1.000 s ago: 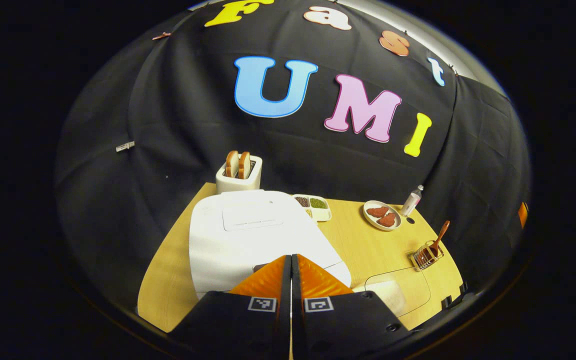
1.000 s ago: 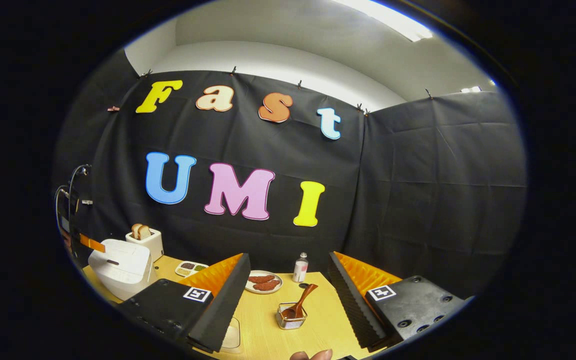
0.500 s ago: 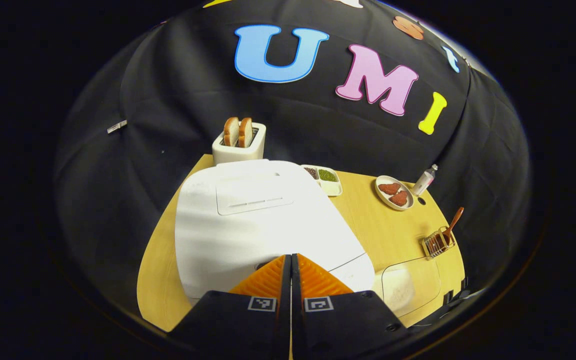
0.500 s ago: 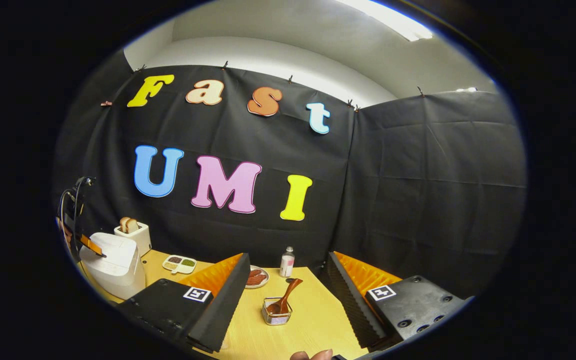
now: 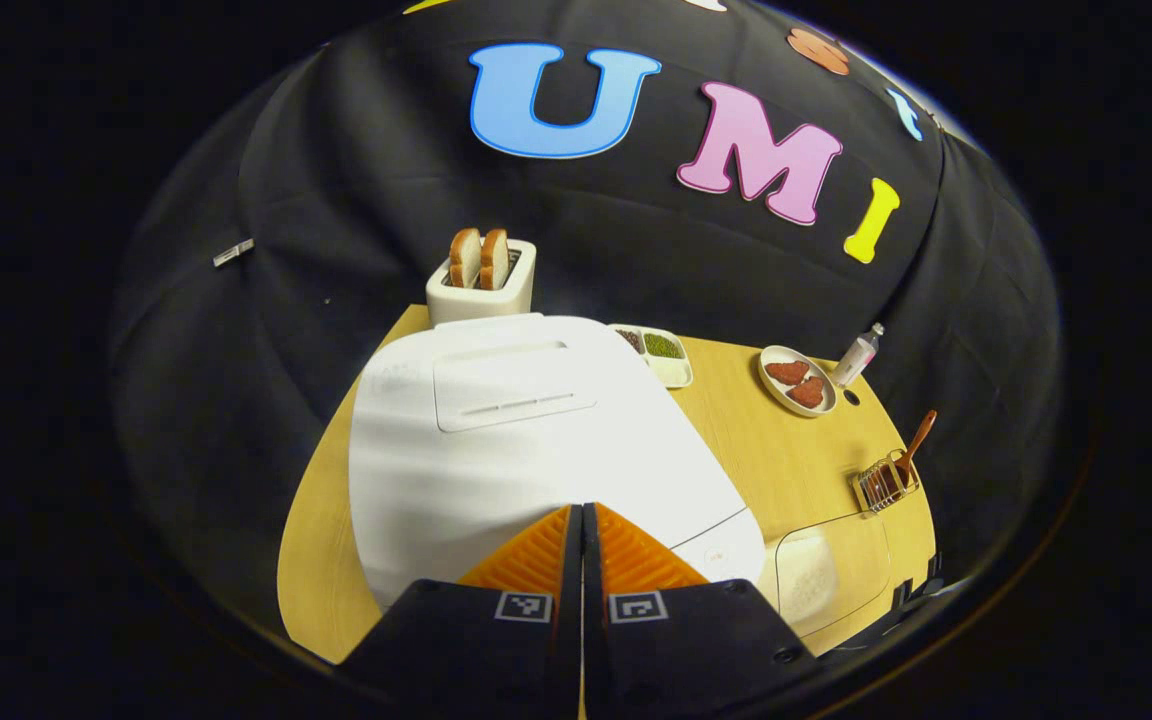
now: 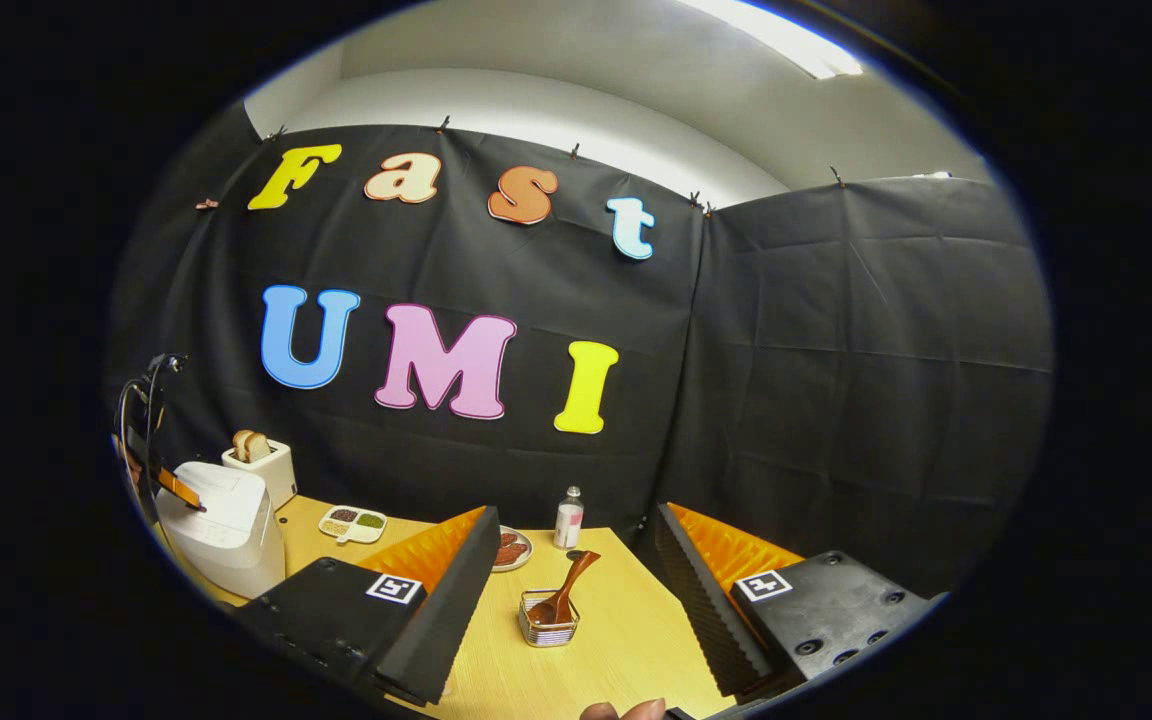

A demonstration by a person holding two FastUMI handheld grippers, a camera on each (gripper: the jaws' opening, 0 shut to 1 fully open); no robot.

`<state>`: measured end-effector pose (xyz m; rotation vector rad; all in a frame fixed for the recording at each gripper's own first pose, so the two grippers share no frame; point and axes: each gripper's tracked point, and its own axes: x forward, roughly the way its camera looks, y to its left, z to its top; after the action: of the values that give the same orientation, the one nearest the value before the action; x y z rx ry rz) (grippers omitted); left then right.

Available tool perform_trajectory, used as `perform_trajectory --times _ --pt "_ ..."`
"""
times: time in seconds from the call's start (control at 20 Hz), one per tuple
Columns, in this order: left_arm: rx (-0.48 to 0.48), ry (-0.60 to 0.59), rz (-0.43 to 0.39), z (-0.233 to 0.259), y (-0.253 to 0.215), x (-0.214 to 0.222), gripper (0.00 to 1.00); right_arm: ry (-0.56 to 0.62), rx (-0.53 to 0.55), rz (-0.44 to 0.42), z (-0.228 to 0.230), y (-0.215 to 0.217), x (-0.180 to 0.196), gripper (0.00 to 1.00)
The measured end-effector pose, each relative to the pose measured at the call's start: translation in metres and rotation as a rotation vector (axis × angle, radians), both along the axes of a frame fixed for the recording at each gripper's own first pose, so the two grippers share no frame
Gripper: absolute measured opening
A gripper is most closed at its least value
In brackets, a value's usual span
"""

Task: Close the left gripper, press the button to open the rice cooker; take a wooden spoon from the chopstick holder with the right hand, scoop a spoonful of rice and pour it into the rice cooker, then put the wooden spoon back into the chopstick holder.

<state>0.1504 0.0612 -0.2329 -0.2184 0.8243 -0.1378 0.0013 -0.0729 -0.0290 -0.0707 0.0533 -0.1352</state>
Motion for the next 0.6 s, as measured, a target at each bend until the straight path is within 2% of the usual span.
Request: perform_trajectory --times 0.2,0.25,0.3,0.6 --pt "0.020 0.016 0.000 0.004 0.000 -0.002 0.07 -0.001 0.015 0.003 -0.001 0.004 0.005 0.98" --pt "0.033 0.004 0.008 0.007 0.002 0.000 0.10 0.001 0.014 0.005 -0.001 0.005 0.006 0.98" --pt "0.043 -0.022 0.020 0.014 0.003 0.002 0.07 0.004 0.012 0.009 -0.002 0.005 0.007 0.98" --pt "0.092 -0.317 0.111 0.097 0.022 0.026 0.07 0.019 0.034 0.012 -0.005 0.000 0.012 0.98"
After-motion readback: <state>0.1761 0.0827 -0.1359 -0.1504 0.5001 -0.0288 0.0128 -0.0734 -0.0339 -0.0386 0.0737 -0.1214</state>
